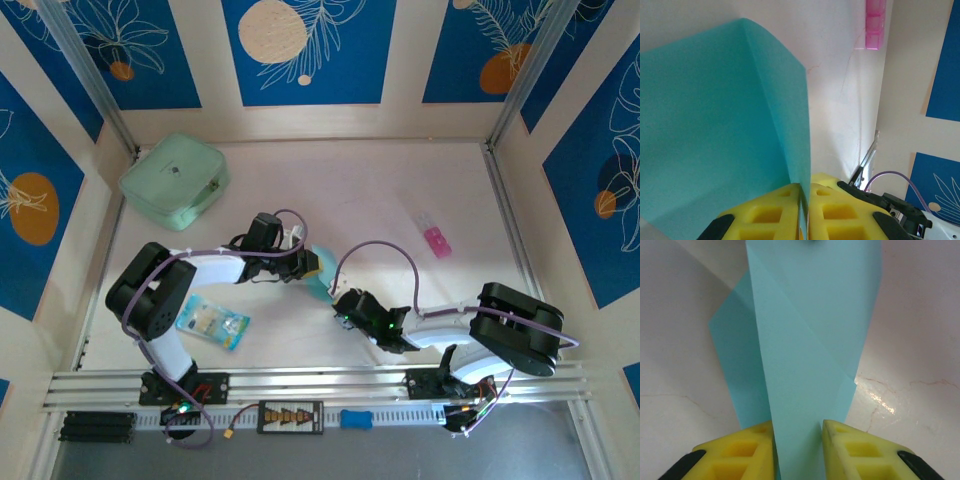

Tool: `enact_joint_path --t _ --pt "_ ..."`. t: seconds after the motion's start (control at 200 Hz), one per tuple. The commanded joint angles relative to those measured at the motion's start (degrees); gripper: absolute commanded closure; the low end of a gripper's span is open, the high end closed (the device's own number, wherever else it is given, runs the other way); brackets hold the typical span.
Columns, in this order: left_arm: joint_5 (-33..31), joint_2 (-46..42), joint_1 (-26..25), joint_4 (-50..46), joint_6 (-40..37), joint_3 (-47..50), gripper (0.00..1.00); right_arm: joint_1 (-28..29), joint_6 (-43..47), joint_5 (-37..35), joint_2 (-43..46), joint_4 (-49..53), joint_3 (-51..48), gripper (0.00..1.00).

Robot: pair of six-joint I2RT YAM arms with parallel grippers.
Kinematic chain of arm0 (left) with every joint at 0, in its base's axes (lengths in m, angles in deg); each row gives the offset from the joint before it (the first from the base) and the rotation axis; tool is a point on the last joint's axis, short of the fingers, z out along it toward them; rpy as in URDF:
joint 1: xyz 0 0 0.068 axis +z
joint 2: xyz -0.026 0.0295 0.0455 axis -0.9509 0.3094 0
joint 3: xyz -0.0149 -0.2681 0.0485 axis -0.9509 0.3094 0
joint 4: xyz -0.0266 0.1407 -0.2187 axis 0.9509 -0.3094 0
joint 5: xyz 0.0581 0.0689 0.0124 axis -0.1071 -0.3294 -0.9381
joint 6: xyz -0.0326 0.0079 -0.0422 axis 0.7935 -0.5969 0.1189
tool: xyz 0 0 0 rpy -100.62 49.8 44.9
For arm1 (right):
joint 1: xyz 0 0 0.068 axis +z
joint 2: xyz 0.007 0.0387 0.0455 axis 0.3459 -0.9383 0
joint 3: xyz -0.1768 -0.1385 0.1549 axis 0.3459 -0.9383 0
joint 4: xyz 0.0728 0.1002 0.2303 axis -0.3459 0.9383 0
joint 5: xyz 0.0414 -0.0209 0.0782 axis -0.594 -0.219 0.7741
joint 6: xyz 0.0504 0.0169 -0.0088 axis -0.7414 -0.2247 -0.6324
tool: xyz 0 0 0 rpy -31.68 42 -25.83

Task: Fold a paper plane with a square sheet of paper (pick it up from the middle)
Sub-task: Fourth fold the wing at the center of the table.

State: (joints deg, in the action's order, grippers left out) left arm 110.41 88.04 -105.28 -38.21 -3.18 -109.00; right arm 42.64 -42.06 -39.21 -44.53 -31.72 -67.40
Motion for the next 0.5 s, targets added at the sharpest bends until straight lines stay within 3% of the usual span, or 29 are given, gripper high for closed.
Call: enact_joint_path --t 0.0,0.495 --pt "1.2 -0.9 -0.4 -0.6 -0.3 -1.1 0.87 -0.3 -0.7 -1.0 0.9 -1.5 0.7 0.70" --pt "1.3 -0.6 -0.4 -0.5 -0.2 -1.2 0.87 -0.3 -1.6 -1.2 0.8 -2.4 0.2 0.72"
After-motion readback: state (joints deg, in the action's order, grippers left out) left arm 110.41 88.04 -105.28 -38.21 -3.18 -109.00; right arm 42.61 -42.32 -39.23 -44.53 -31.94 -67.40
